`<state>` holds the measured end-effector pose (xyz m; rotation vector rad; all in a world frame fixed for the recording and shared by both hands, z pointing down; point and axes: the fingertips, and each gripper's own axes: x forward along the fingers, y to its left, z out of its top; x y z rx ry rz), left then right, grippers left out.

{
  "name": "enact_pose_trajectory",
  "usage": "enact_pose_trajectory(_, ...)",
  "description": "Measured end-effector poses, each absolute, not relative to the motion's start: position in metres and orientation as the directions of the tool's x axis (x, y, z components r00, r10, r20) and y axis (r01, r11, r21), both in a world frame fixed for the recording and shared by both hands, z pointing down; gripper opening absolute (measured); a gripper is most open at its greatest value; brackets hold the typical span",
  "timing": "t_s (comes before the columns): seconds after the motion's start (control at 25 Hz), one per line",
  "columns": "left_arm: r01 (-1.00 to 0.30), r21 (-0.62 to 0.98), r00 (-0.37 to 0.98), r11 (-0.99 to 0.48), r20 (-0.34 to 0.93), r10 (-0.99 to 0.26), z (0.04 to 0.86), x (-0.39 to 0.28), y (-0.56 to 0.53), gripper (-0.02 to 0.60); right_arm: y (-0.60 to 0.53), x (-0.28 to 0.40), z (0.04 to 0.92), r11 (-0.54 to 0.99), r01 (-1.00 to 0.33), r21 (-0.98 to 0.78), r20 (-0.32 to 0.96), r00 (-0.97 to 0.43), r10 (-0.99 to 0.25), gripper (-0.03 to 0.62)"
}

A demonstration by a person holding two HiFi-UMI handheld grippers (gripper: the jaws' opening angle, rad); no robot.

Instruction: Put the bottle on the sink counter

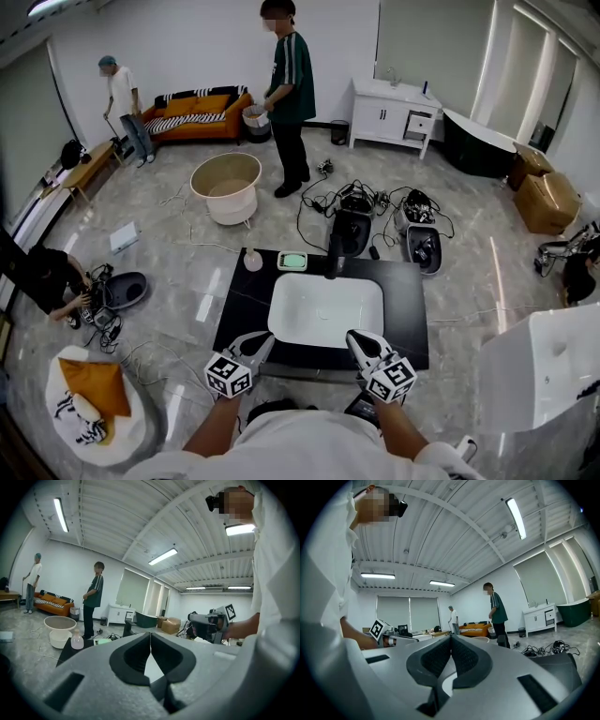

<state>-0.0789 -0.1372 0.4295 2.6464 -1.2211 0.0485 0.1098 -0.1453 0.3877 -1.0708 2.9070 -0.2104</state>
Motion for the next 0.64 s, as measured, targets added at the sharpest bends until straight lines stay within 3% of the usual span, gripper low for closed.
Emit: enact_pose_trajectory(0.64, -0.727, 0.219, 0.681, -0.651, 0.107, -0.725, 0.429, -0.074, -0.138, 0.018, -0.155, 0.097, 0.396, 0.768, -0.622, -0.154, 0.015, -0.779, -0.627, 0.014)
